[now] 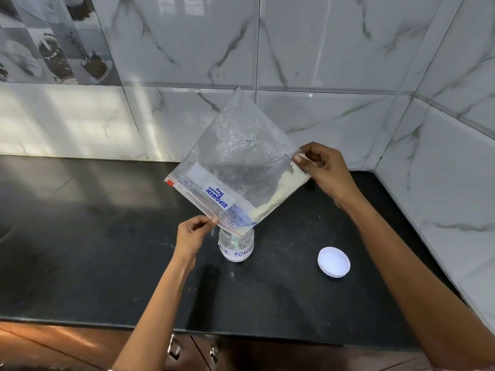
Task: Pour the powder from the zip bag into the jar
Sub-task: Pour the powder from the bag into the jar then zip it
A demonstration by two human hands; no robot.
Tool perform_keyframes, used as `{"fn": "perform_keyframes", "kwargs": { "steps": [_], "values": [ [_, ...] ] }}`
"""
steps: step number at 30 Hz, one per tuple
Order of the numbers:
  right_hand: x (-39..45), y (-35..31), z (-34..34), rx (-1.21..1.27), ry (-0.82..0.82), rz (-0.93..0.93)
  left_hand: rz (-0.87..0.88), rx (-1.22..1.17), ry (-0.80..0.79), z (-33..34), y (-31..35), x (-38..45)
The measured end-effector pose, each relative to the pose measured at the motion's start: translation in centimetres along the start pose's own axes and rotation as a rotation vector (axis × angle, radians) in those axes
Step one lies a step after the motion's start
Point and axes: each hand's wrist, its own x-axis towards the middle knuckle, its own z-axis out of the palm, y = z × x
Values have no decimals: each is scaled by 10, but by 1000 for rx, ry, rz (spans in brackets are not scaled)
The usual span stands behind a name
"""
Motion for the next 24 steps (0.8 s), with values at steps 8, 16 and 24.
{"fn": "perform_keyframes", "kwargs": {
  "steps": [8, 16, 24],
  "values": [
    [10, -10, 6, -29, 2, -13, -48, 21, 28, -4, -3, -3],
    [21, -14, -2, -78, -52, 160, -49, -28, 54, -3, -4, -9],
    [16, 1, -12, 85, -153, 351, -61, -56, 66, -1, -4, -13]
  ]
}}
